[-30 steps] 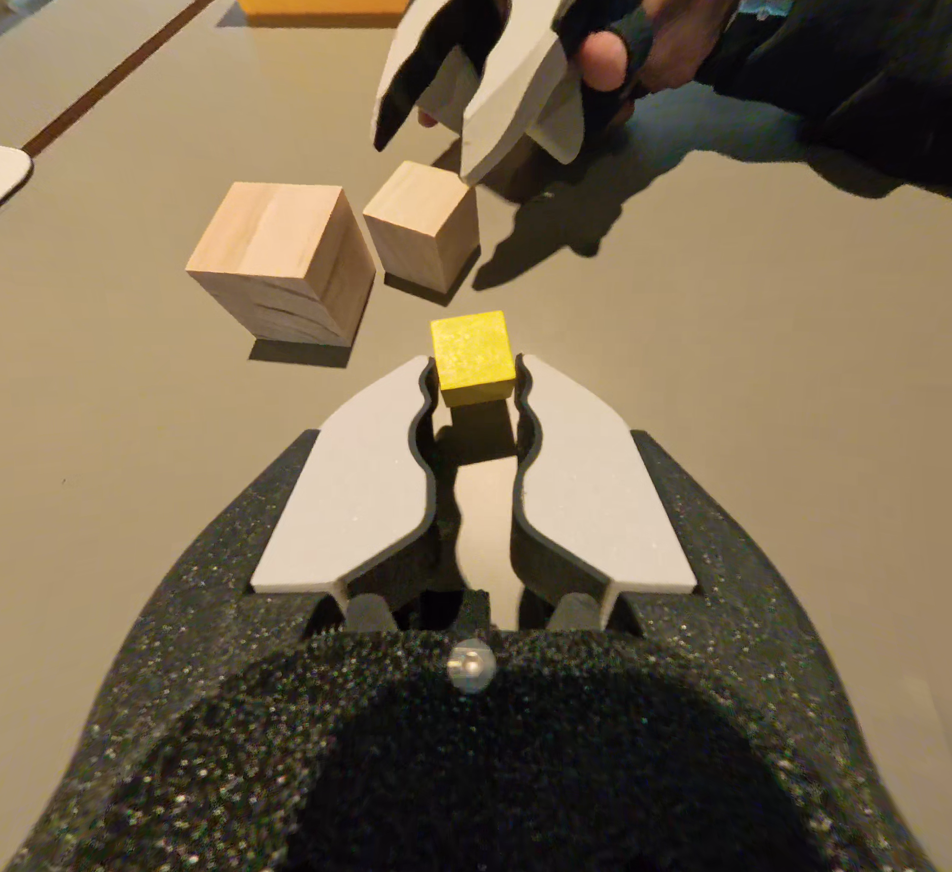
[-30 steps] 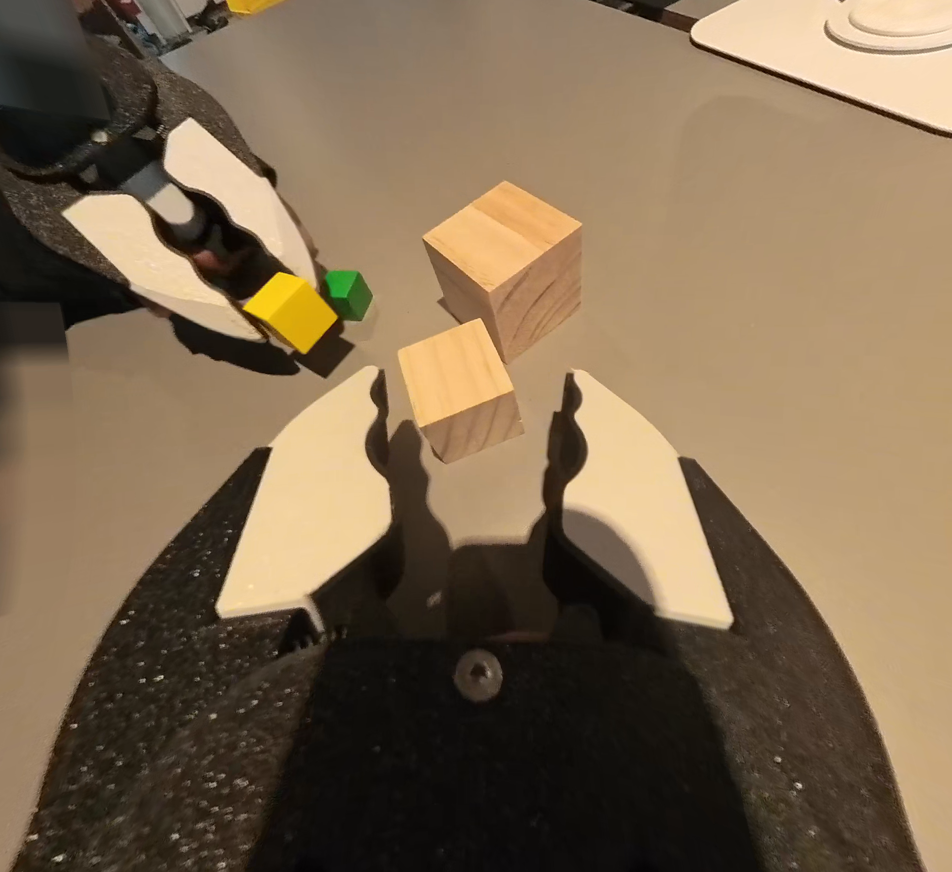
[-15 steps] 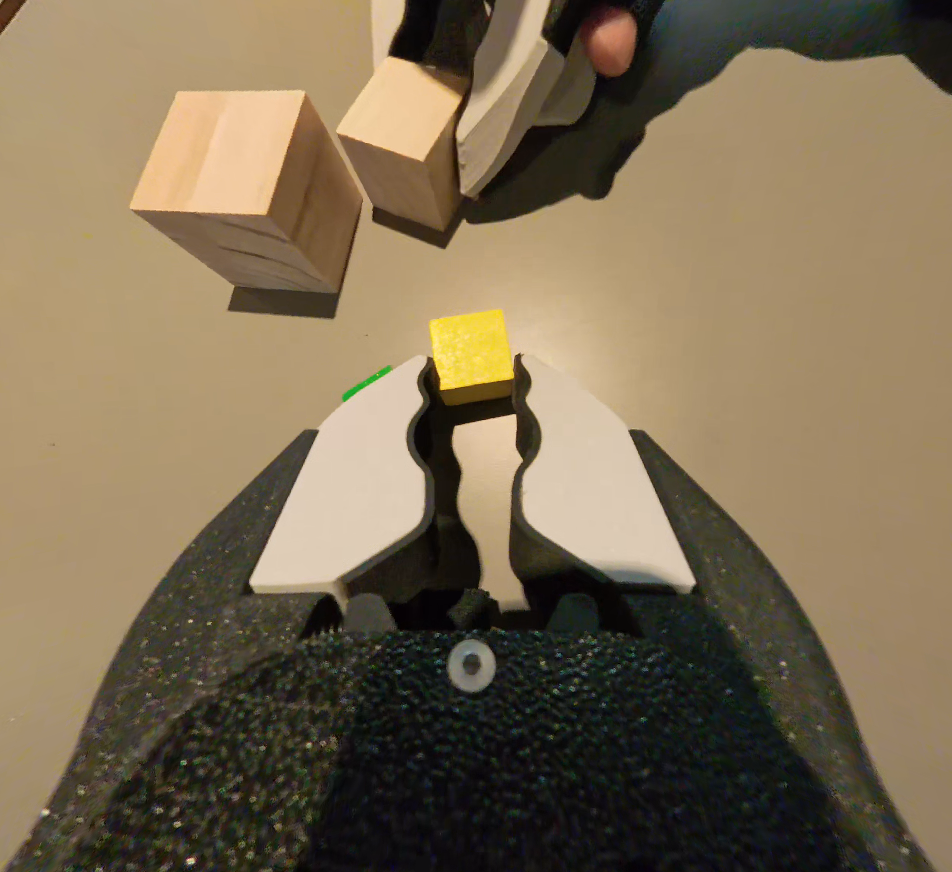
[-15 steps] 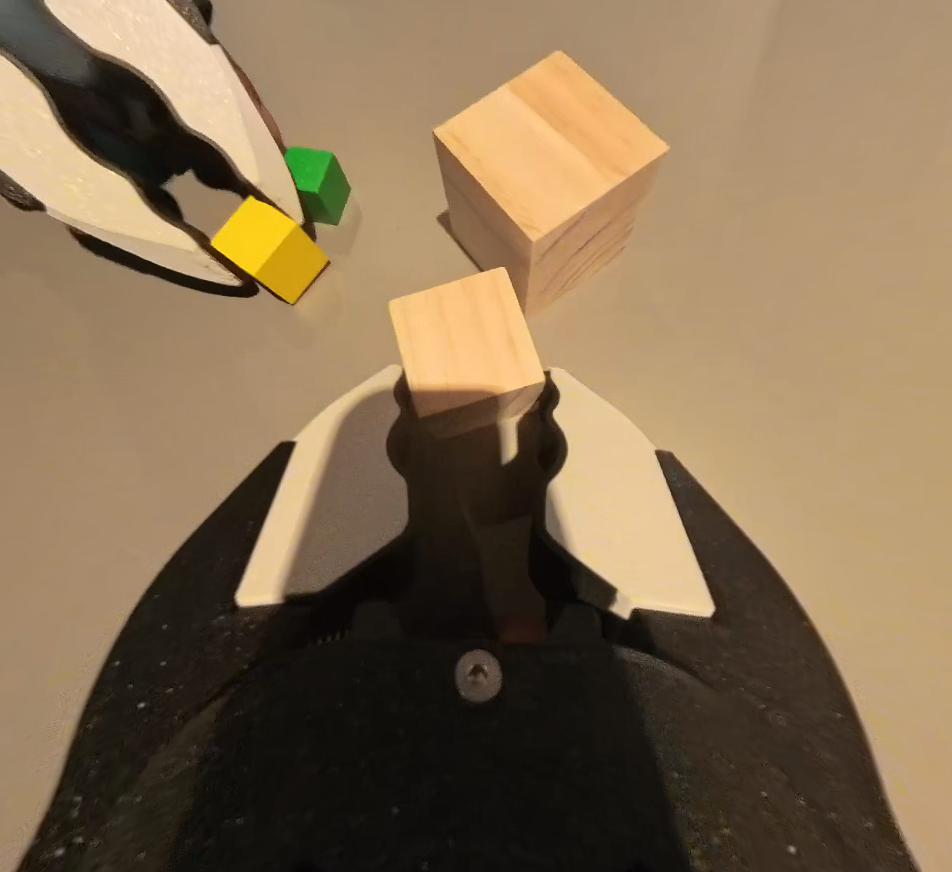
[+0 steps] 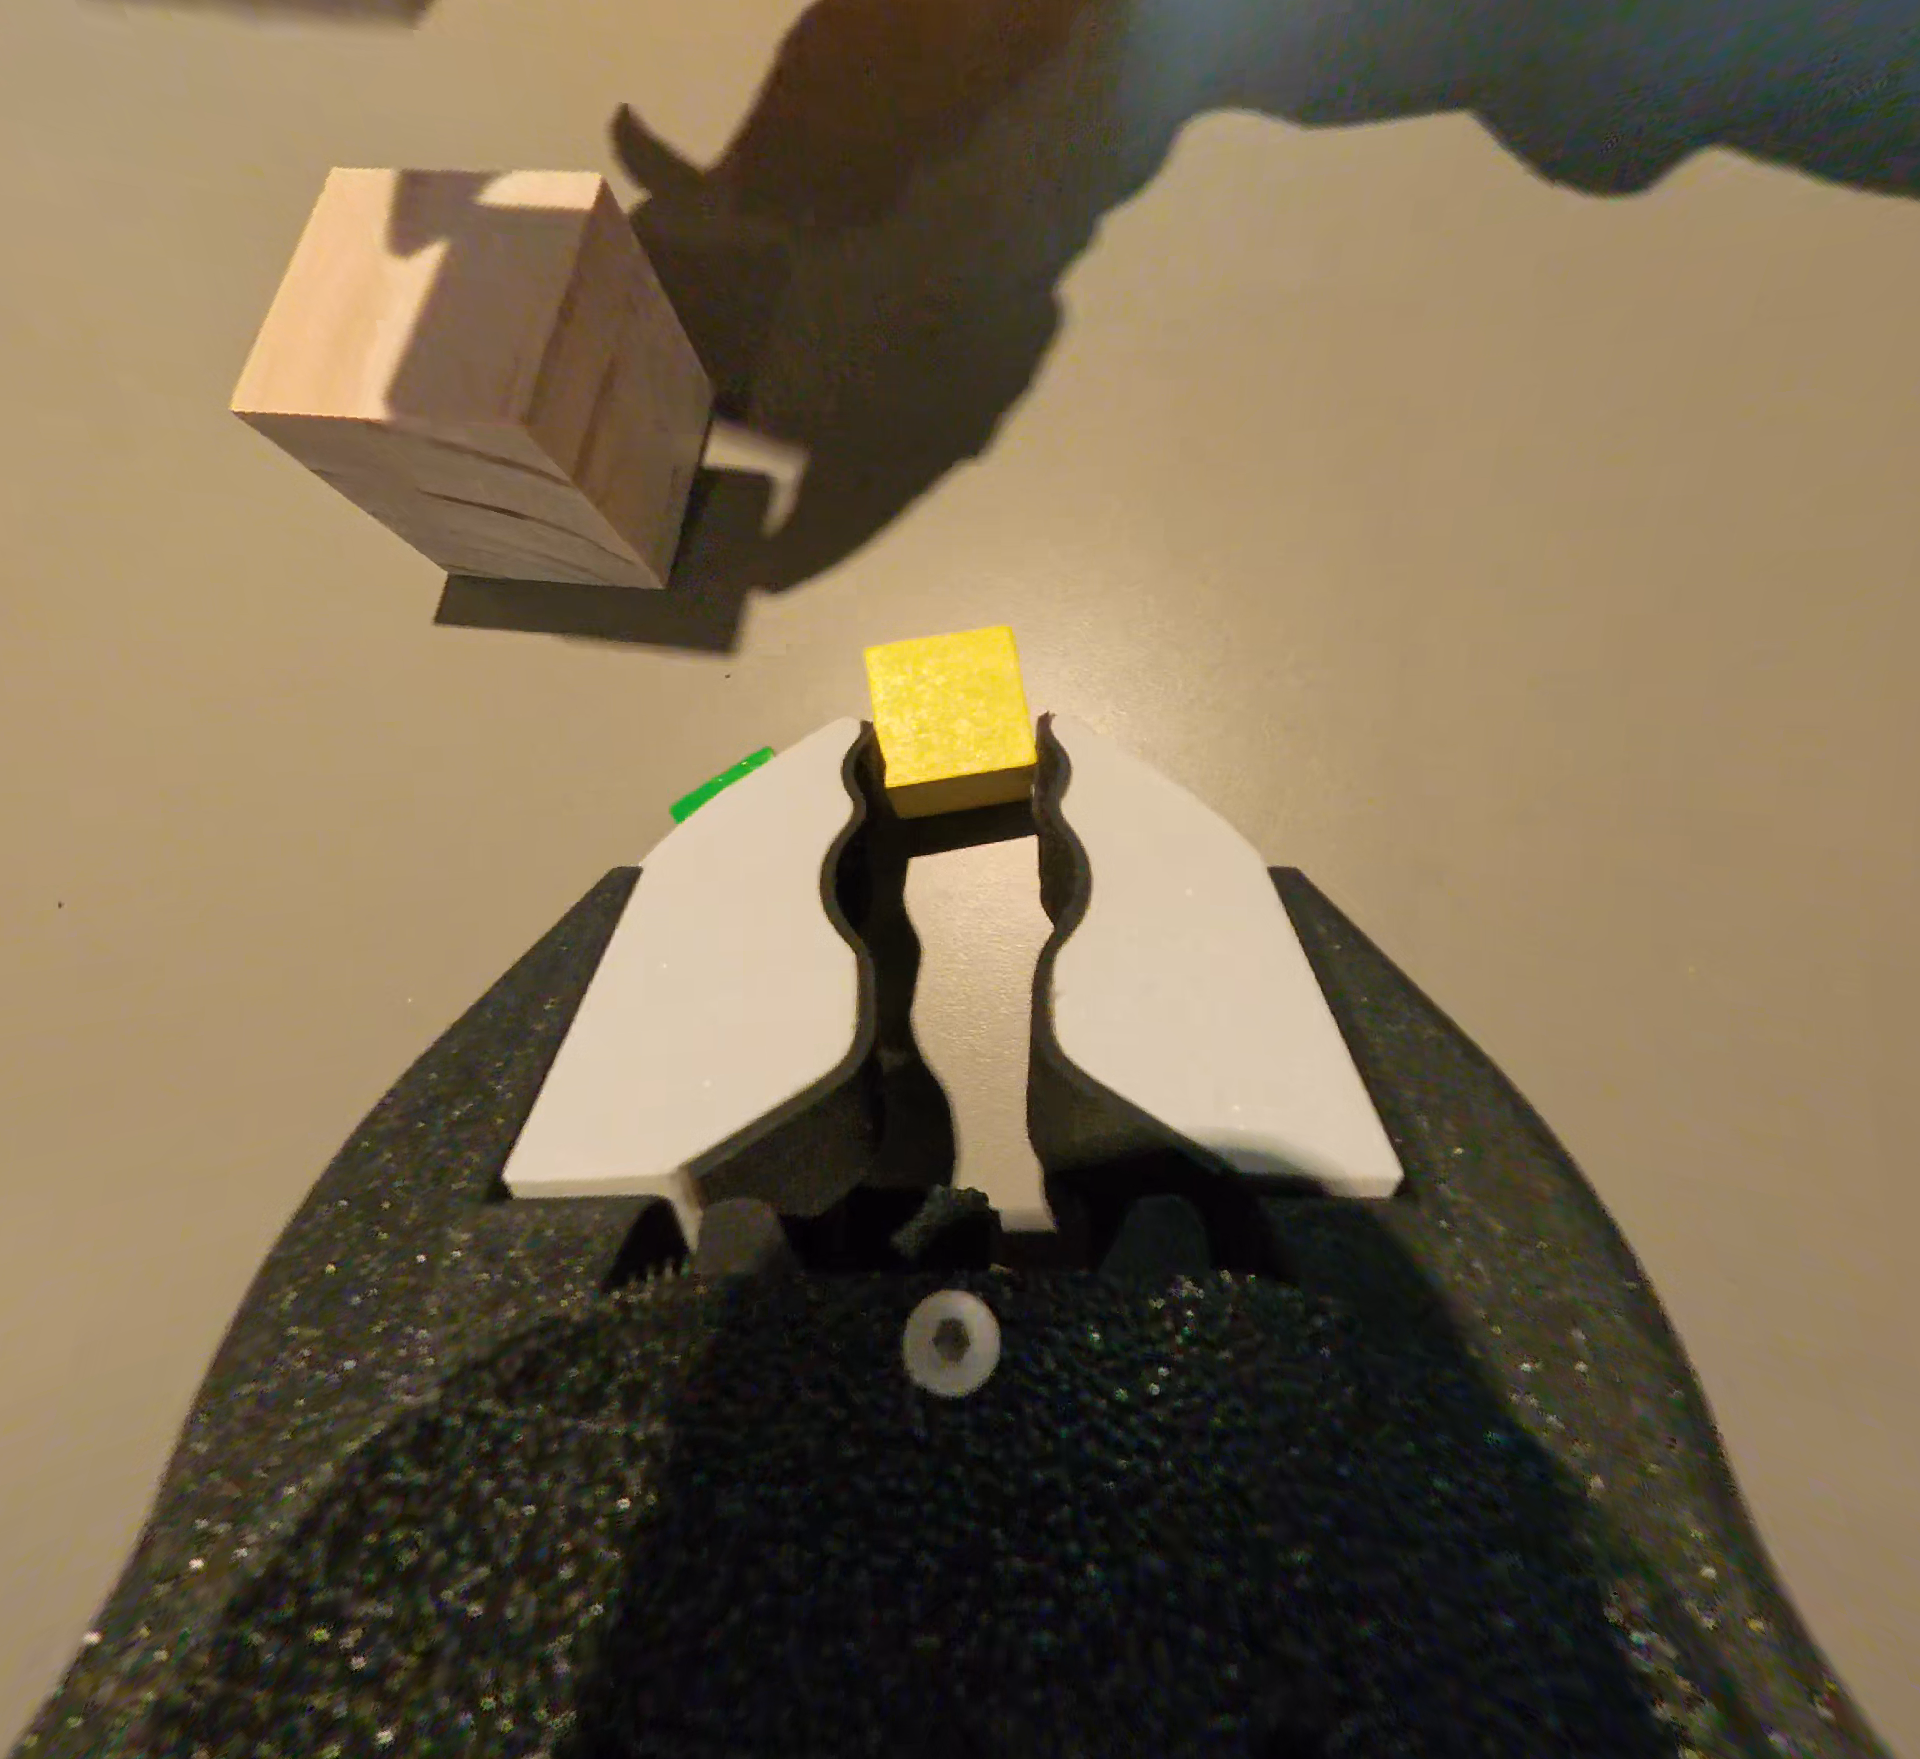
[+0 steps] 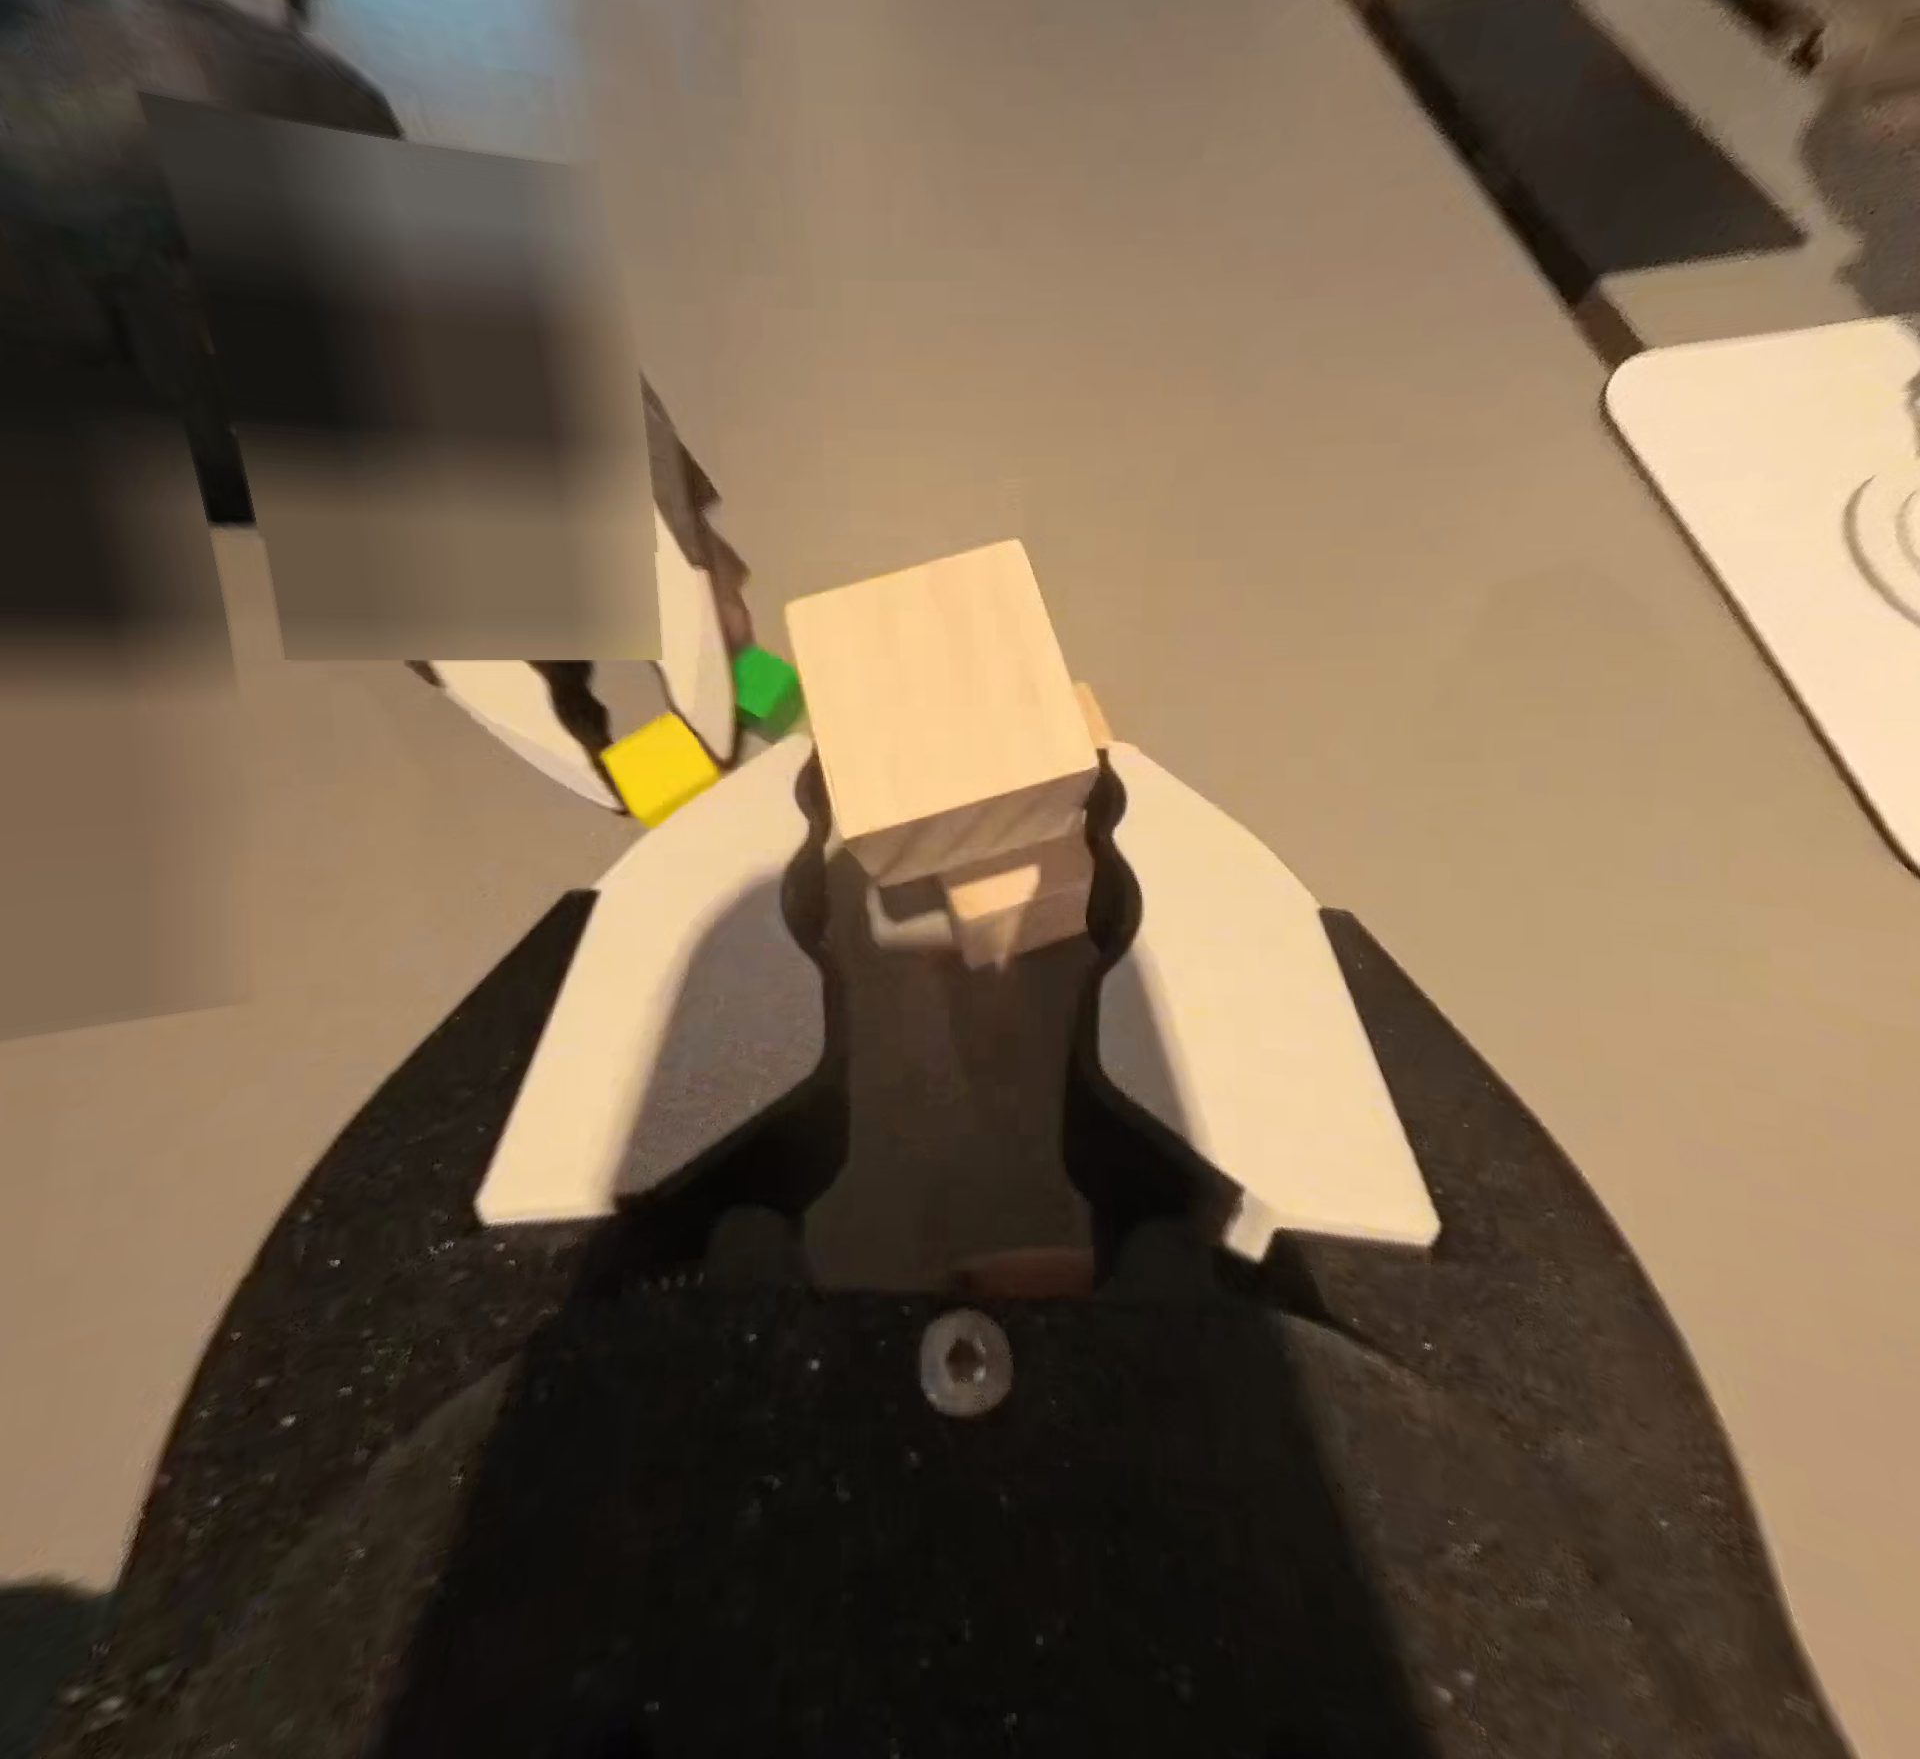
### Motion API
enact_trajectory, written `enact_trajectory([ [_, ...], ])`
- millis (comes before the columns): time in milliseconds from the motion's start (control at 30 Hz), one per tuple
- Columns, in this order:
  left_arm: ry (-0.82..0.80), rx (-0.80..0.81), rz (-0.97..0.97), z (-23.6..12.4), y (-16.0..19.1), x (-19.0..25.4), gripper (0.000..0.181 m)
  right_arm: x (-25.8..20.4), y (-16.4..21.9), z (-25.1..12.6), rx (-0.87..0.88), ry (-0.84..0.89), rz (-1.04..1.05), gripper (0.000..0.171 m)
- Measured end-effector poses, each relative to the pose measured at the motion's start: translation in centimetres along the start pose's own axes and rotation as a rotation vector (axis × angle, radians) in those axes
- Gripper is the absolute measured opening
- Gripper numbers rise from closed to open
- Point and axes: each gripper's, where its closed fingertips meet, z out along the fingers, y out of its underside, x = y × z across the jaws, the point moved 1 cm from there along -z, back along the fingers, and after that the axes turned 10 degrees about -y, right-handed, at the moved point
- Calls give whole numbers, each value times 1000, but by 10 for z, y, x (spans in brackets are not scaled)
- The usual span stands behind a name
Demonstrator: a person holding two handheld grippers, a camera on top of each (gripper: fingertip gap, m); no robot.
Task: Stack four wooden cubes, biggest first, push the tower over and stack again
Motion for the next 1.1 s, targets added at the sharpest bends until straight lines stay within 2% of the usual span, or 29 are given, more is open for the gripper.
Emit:
enact_trajectory([
  [67,-1,2,9,0,0,1,28,11,7,13,-89,-19,-3,48],
  [200,-3,7,25,-1,0,2,28,21,24,32,-158,-42,15,49],
  [333,-2,15,47,-2,0,4,28,23,22,30,-41,-80,55,48],
  [633,14,10,32,-1,0,4,28,24,26,29,-151,-52,1,48],
  [867,16,11,34,-1,0,4,28,24,27,29,-151,-39,-3,48],
  [1000,17,12,38,-2,0,5,28,24,31,28,-121,-25,29,84],
  [1100,12,15,47,-2,0,5,28,15,38,19,-10,-2,59,93],
])
